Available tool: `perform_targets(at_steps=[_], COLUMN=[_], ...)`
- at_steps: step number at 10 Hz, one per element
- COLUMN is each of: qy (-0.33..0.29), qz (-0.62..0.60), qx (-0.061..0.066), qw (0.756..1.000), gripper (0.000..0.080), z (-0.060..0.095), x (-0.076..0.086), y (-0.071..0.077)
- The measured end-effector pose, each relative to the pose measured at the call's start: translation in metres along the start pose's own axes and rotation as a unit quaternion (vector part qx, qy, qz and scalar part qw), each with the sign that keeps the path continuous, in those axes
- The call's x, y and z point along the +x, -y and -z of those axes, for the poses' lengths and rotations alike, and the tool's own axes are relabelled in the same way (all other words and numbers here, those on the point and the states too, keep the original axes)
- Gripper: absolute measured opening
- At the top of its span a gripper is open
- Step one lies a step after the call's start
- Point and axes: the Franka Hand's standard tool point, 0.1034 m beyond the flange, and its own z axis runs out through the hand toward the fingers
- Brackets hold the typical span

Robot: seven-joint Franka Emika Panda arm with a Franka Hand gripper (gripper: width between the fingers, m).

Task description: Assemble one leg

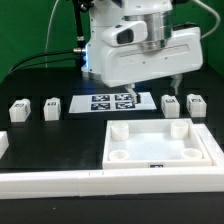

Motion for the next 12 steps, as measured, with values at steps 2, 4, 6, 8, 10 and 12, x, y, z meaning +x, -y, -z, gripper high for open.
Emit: perform_targets(at_steps=[2, 4, 6, 8, 10, 12], qy=[0.002, 0.004, 0.004, 0.001, 0.012, 0.087], qz=[-0.024, -0.037, -0.048, -0.042, -0.043, -0.042], qx=[0.003, 0.006, 0.009, 0.012, 0.011, 0.009], qw=[1.0, 0.999, 0.999, 0.999, 0.999, 0.995], gripper=[0.0648, 0.0648, 0.0648, 0.0648, 0.0648, 0.0648], z=[-0.002, -0.003, -0.004, -0.005, -0.006, -0.005], x=[0.0, -0.001, 0.001, 0.008, 0.006, -0.003], y=[0.023, 0.053, 0.083, 0.087, 0.087, 0.087])
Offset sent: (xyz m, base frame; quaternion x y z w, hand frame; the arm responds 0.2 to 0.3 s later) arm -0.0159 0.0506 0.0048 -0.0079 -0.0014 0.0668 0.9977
